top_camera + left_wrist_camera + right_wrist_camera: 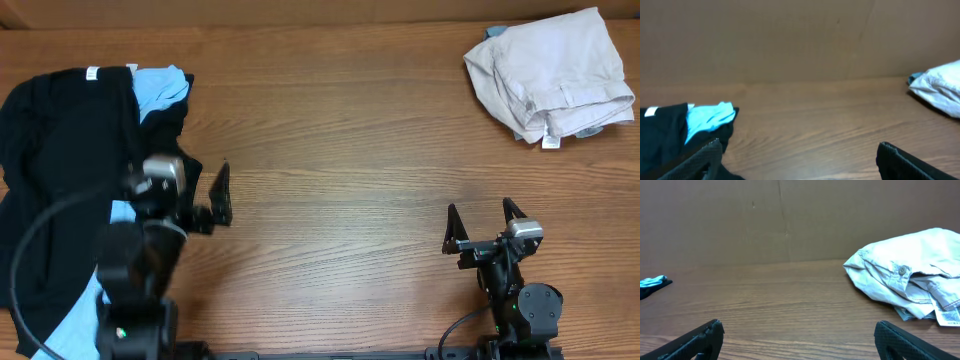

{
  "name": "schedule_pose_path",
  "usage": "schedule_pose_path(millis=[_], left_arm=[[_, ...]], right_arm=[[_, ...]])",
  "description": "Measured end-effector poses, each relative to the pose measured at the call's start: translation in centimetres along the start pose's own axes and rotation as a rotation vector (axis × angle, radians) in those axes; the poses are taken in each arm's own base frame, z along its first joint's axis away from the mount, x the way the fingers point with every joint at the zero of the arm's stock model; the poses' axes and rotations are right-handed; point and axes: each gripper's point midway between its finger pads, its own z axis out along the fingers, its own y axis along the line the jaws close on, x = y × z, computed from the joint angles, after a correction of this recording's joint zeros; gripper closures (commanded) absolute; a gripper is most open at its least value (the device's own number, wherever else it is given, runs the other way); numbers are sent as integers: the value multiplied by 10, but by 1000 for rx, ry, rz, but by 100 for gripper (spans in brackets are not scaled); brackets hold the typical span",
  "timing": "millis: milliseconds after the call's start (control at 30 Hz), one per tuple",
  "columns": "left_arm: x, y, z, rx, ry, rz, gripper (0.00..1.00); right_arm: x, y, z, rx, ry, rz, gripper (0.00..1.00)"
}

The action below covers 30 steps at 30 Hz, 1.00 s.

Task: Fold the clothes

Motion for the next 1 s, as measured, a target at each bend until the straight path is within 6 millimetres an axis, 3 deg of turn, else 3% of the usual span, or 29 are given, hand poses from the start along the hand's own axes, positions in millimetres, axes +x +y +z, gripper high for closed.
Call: schedule_pose_path(millis=[133, 500, 900, 1000], left_arm=[[27, 0, -12, -2, -69, 17, 0], [37, 4, -39, -35, -283, 71, 0], [70, 7, -31, -38, -222, 54, 0], [86, 9, -28, -41, -156, 35, 0]], right_arm=[[0, 0, 0, 0, 0, -1, 0], [0, 0, 0, 0, 1, 0, 0], [0, 0, 0, 0, 1, -1, 0], [0, 0, 0, 0, 1, -1, 0]])
